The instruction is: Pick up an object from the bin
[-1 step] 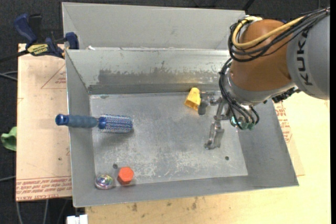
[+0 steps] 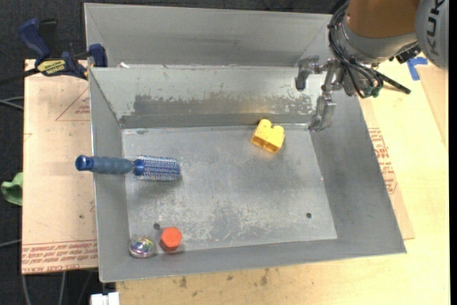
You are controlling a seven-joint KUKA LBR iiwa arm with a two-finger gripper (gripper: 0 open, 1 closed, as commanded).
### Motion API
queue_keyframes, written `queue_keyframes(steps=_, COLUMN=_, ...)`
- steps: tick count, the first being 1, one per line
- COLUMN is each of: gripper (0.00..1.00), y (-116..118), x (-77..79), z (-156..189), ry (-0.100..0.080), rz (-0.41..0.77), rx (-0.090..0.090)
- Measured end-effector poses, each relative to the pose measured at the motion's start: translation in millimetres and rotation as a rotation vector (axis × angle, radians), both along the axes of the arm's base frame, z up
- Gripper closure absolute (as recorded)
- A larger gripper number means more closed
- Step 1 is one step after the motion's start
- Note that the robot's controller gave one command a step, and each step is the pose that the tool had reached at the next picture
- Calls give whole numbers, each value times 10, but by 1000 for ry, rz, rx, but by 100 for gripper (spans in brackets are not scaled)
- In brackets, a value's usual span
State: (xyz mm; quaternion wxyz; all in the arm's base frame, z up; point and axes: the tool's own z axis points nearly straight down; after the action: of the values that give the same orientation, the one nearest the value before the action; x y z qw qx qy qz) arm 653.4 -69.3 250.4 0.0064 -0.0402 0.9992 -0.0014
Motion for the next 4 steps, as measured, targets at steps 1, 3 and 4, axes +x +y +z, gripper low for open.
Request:
queue_keyframes(steps=1, gripper=0, y=653, x=-816, z=-901, ry=24, rz=34, rx=6)
queue_keyframes(steps=3, gripper=0, y=-35, x=-243, z=-1352, ry=18, rz=31, rx=6)
queue_keyframes(steps=4, gripper=0, y=297, x=-25, z=-1782, ry=0, rz=-65, rx=4)
